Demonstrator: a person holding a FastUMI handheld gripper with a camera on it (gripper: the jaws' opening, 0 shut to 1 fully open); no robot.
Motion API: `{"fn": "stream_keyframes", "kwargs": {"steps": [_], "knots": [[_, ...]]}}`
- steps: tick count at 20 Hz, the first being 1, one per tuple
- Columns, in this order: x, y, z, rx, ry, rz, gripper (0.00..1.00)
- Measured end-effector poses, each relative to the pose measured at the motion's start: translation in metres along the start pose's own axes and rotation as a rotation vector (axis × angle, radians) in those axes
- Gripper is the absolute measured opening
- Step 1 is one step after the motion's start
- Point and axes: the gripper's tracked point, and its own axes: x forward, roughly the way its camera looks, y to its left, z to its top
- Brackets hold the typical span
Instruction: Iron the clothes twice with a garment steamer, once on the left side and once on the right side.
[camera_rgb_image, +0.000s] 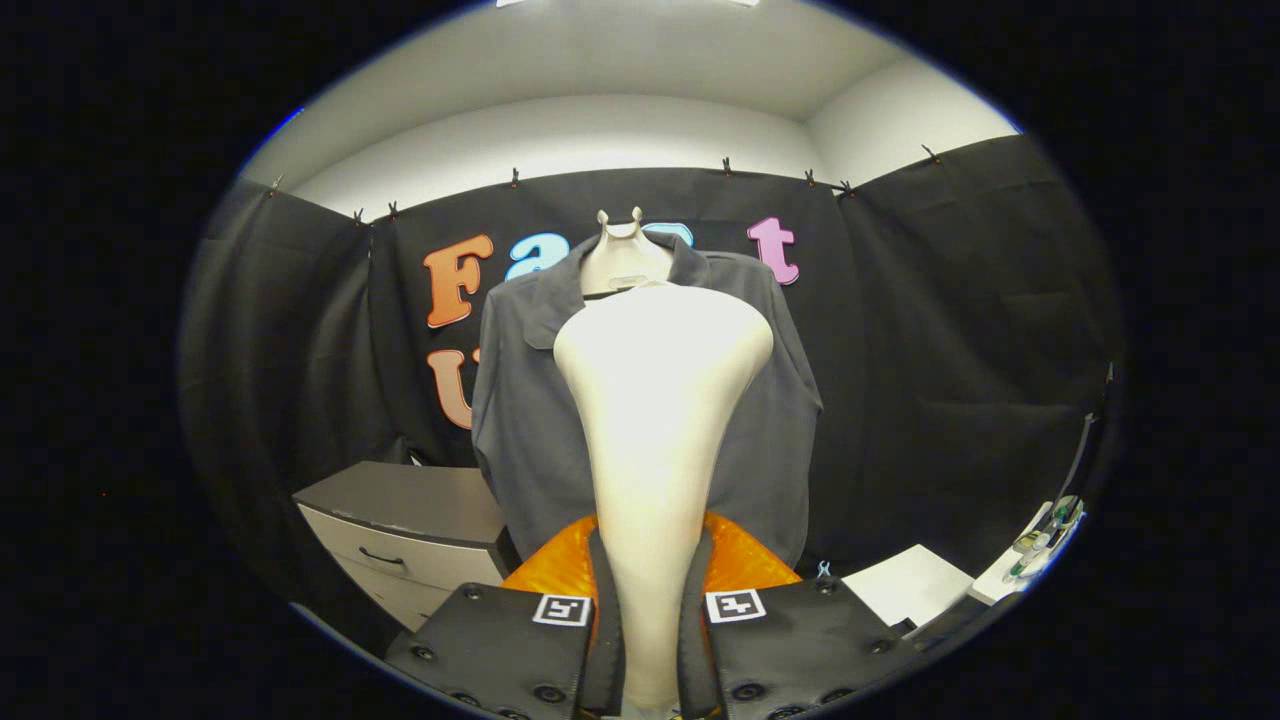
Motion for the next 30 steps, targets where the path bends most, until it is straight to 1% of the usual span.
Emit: {"fn": "stream_keyframes", "kwargs": {"steps": [5,9,16,24,30], "knots": [[-0.017,0.023,0.024,-0.002,-0.056,0.034,0.28],[-0.021,0.029,0.036,-0.008,-0.082,0.038,0.28],[-0.018,0.043,0.034,-0.01,-0.082,0.038,0.28],[-0.019,0.064,0.032,-0.015,-0.081,0.065,0.28],[-0.019,0.071,0.033,-0.019,-0.078,0.069,0.28]]}}
